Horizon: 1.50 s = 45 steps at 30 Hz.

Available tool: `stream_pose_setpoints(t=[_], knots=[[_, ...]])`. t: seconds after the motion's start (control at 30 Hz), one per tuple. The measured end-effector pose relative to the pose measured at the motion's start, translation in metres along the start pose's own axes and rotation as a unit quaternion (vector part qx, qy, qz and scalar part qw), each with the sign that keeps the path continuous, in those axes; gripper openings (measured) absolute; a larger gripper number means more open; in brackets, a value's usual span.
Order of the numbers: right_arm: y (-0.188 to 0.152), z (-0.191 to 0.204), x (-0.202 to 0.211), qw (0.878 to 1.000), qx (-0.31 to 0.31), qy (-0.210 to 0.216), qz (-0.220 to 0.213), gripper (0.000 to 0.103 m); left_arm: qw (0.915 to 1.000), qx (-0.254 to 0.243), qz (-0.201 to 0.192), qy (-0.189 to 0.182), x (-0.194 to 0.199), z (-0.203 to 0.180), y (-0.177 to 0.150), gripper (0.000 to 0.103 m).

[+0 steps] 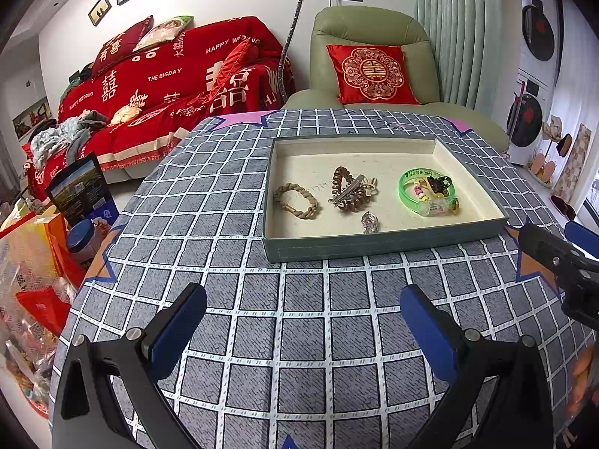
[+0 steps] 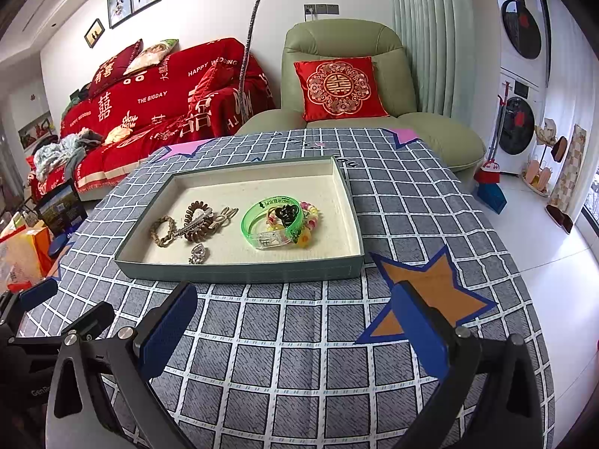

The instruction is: Organize jewelry

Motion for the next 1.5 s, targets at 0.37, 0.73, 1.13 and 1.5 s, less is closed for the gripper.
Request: stream_pose_setpoints(t=[0.37,0.73,1.13,1.5], knots=[[0.0054,-0.0007,0.0059,1.0,0.0,0.0,-0.001,0.103,1.0,0.001,0.0,0.0,0.0003,0.0004,-0.0005,0.103],[0.0073,-0.0006,0.0077,1.0,-0.001,0.002,-0.001,0.103,1.0,-0.001,0.002,0.0,0.0003,-0.0009,-0.0018,0.103],[0.0077,0.0002,0.0086,1.0,-0.001,0.0,0.0,0.103,1.0,-0.003,0.005,0.001,-0.0014,-0.0016,-0.002,0.103],[0.008,0.0004,0.0049,1.0,-0.001,0.0,0.003,0.103,1.0,0.003,0.006,0.001,-0.0043,0.001,-0.0023,0.103]])
Point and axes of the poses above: each gripper's, at about its wrist camera, not at the fingertips, and x roughly against the way its jaws point, z to its left, y to its top, the point moved 7 cm from there along -x, roughly the way its jaws point, and after that the axes turned 8 degrees about -x, right-handed, at the moved point
